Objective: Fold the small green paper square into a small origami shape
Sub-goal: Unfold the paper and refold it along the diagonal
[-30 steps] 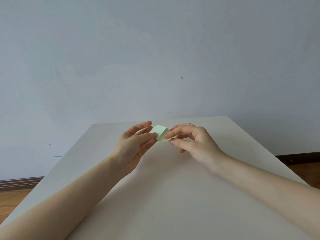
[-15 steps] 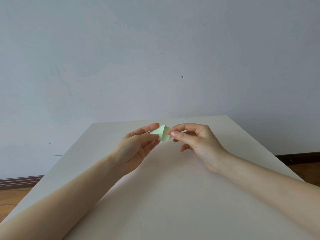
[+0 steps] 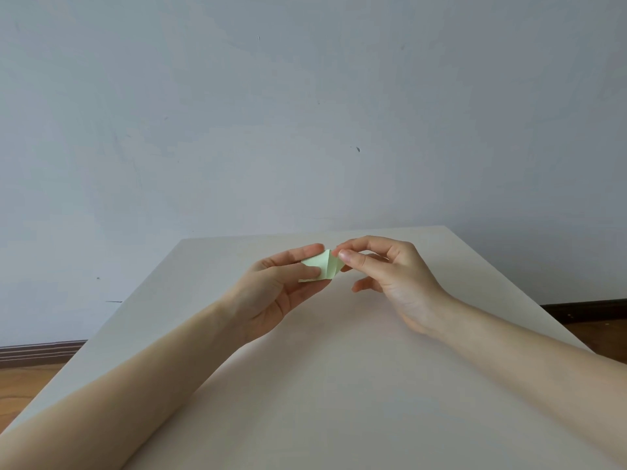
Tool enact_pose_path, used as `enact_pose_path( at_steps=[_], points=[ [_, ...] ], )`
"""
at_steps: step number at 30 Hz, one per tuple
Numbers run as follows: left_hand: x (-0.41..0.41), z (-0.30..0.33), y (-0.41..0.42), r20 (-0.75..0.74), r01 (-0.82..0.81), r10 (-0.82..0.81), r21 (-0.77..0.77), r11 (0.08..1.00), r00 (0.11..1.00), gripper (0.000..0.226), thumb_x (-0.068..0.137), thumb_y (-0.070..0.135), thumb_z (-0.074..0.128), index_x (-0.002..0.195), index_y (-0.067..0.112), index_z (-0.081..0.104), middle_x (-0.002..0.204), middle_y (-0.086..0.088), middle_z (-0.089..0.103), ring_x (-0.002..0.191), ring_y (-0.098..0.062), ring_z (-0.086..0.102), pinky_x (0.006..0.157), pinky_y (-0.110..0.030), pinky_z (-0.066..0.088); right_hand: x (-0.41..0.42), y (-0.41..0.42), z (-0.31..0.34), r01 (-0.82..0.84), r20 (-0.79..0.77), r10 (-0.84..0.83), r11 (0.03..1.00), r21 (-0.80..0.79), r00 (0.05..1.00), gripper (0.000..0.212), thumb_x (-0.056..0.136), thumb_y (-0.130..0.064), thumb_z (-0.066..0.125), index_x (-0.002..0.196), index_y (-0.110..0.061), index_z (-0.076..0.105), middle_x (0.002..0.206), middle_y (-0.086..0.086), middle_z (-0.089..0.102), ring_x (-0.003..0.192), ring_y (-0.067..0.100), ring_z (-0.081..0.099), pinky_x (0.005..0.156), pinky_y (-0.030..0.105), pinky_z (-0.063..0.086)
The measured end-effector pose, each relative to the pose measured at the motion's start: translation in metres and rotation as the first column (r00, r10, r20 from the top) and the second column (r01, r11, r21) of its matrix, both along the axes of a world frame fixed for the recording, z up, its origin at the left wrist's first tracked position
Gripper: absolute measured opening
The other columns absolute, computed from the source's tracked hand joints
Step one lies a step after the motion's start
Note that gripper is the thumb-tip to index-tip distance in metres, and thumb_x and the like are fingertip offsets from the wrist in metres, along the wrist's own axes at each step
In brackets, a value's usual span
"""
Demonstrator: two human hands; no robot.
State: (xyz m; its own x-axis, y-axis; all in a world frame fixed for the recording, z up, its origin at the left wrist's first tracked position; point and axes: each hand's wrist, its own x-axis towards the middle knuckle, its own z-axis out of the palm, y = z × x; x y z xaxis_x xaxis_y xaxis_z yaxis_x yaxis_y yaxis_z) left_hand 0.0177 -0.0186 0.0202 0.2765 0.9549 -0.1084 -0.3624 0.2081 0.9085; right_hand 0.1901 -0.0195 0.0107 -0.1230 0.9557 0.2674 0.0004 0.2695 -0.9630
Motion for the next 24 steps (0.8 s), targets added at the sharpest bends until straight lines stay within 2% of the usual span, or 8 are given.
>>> enact_pose_path(
  at_steps=[5, 11, 16, 19, 24],
  points=[
    [0.0008, 0.0006, -0.001, -0.007, 0.009, -0.009, 0.013, 1.0, 1.0, 0.026, 0.079, -0.01, 0.057, 0.096, 0.006, 0.068, 0.088, -0.01, 0.074, 0.078, -0.017, 0.072, 0.069, -0.022, 0.057, 0.0013, 0.0022, -0.0005, -0.014, -0.021, 0.014, 1.0, -0.008, 1.0, 0.01, 0.085, -0.014, 0.064, 0.086, -0.006, 0.07, 0.092, 0.008, 0.067, 0.082, 0.014, 0.06, 0.061, 0.022, 0.049],
    [0.0025, 0.0011, -0.0022, 0.002, 0.007, -0.007, -0.011, 1.0, 1.0, 0.026, 0.077, -0.011, 0.058, 0.093, 0.006, 0.069, 0.082, -0.008, 0.073, 0.072, -0.016, 0.072, 0.066, -0.021, 0.057, 0.0024, 0.0034, 0.0, -0.059, -0.048, 0.057, 0.998, -0.025, 0.997, 0.01, 0.086, -0.014, 0.062, 0.087, -0.006, 0.068, 0.093, 0.007, 0.065, 0.082, 0.015, 0.06, 0.061, 0.022, 0.049],
    [0.0004, 0.0023, 0.0003, 0.063, -0.019, 0.024, -0.08, 0.997, 0.998, 0.026, 0.083, -0.008, 0.055, 0.099, 0.008, 0.067, 0.077, -0.004, 0.074, 0.066, -0.011, 0.07, 0.072, -0.02, 0.057, 0.0042, 0.0036, 0.0006, -0.1, -0.096, 0.095, 0.994, -0.046, 0.991, 0.018, 0.087, -0.015, 0.061, 0.099, -0.005, 0.069, 0.098, -0.001, 0.068, 0.079, 0.013, 0.06, 0.062, 0.023, 0.049],
    [0.0003, 0.0037, 0.0006, 0.09, -0.037, 0.048, -0.111, 0.993, 0.995, 0.026, 0.085, -0.007, 0.054, 0.102, 0.007, 0.066, 0.07, -0.003, 0.072, 0.063, -0.009, 0.069, 0.073, -0.02, 0.057, 0.0043, 0.0045, 0.0004, -0.102, -0.123, 0.095, 0.994, -0.047, 0.988, 0.02, 0.086, -0.011, 0.062, 0.103, -0.002, 0.068, 0.099, 0.001, 0.067, 0.078, 0.013, 0.063, 0.063, 0.023, 0.05],
    [-0.0004, 0.0042, 0.0004, 0.104, -0.044, 0.058, -0.135, 0.99, 0.993, 0.025, 0.084, -0.007, 0.054, 0.1, 0.006, 0.068, 0.067, -0.002, 0.069, 0.061, -0.009, 0.069, 0.072, -0.021, 0.057, 0.0044, 0.0052, 0.0005, -0.102, -0.14, 0.095, 0.994, -0.049, 0.986, 0.012, 0.086, -0.006, 0.061, 0.096, -0.004, 0.067, 0.091, 0.004, 0.065, 0.076, 0.012, 0.064, 0.064, 0.021, 0.051]
  ],
)
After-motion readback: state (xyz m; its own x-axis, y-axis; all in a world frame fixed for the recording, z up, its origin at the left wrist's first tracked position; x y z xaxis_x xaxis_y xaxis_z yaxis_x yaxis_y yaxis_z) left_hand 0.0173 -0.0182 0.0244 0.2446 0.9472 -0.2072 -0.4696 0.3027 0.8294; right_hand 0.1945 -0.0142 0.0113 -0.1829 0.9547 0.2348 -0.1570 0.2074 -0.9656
